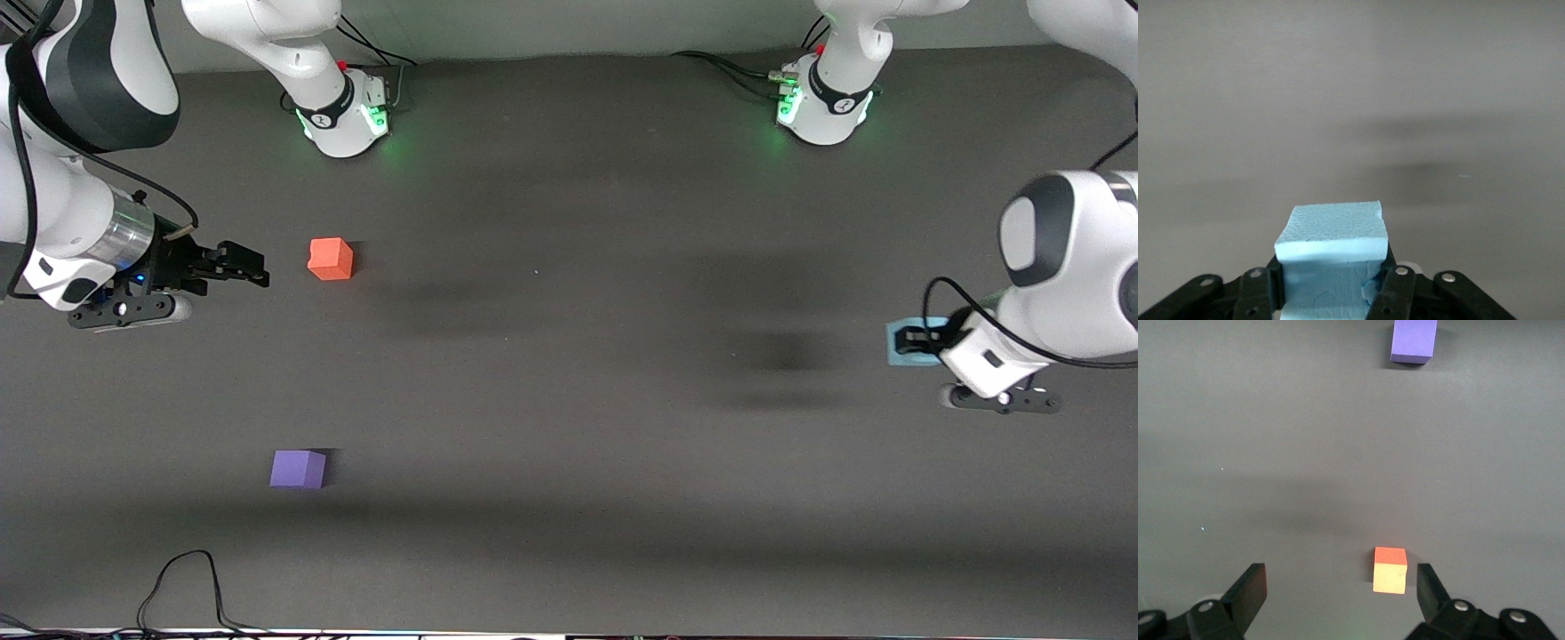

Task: Place blue block between orange and purple blocks
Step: 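Lift the blue cube with the left gripper and carry it to mid-table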

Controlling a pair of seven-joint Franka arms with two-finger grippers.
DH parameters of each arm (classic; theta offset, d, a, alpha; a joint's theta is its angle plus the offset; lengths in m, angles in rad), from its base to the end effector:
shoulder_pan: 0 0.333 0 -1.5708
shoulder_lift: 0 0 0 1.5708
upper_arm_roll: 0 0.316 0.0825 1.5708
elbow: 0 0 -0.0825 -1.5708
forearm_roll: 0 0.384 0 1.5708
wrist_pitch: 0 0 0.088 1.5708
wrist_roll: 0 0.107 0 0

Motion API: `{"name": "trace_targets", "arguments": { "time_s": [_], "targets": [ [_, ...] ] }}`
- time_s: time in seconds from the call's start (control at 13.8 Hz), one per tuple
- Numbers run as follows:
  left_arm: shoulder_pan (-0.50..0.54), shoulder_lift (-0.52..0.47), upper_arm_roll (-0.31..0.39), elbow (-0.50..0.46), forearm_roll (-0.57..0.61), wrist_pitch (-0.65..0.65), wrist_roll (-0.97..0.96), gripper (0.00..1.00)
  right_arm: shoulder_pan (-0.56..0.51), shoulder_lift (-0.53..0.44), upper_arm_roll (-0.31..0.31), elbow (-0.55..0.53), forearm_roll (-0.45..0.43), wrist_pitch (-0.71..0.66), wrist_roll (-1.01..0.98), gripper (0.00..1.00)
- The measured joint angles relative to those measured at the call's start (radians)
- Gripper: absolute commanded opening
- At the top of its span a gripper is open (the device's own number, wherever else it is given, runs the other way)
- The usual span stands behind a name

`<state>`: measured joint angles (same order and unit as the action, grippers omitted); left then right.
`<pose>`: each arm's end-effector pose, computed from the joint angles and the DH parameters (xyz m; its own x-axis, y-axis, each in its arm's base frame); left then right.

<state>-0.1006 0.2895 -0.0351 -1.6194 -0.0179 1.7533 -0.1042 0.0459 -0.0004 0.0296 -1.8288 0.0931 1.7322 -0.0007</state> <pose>0.6235 -0.0847 0.4435 0.9873 -0.0267 -0.1568 -0.0254 -0.9996 0.0106 0.5499 0.0501 0.5164 0.9935 0.0609 -0.0967 0.0522 -0.9946 -0.0900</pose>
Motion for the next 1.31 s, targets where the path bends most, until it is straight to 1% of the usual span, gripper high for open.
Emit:
{"name": "trace_targets", "arguments": {
  "time_s": [0.15, 0.29, 0.44, 0.58, 0.73, 0.95, 1.16, 1.31],
  "targets": [
    [-0.119, 0.007, -0.025, 0.067, -0.027, -0.016, -0.204, 0.39, 0.000, 0.000, 0.000, 0.000, 0.000, 0.000, 0.000, 1.00],
    [-0.242, 0.043, -0.066, 0.139, -0.041, -0.015, -0.438, 0.39, 0.000, 0.000, 0.000, 0.000, 0.000, 0.000, 0.000, 1.00],
    [-0.378, 0.126, -0.085, 0.246, -0.038, -0.013, -0.631, 0.39, 0.000, 0.000, 0.000, 0.000, 0.000, 0.000, 0.000, 1.00],
    [-0.498, 0.227, -0.086, 0.341, -0.008, -0.001, -0.767, 0.39, 0.000, 0.000, 0.000, 0.000, 0.000, 0.000, 0.000, 1.00],
    [-0.585, 0.319, -0.085, 0.379, 0.033, 0.082, -0.854, 0.39, 0.000, 0.001, 0.000, 0.000, 0.000, 0.000, 0.000, 1.00],
    [-0.667, 0.448, -0.084, 0.391, 0.093, 0.223, -0.933, 0.39, 0.000, 0.001, 0.000, 0.000, 0.000, 0.000, 0.000, 1.00],
    [-0.693, 0.558, -0.082, 0.399, 0.128, 0.343, -0.942, 0.40, 0.000, 0.001, 0.000, 0.000, 0.000, 0.000, 0.000, 1.00],
    [-0.706, 0.604, -0.081, 0.403, 0.141, 0.385, -0.951, 0.40, 0.000, 0.002, 0.000, 0.000, 0.000, 0.000, 0.000, 1.00]
  ]
}}
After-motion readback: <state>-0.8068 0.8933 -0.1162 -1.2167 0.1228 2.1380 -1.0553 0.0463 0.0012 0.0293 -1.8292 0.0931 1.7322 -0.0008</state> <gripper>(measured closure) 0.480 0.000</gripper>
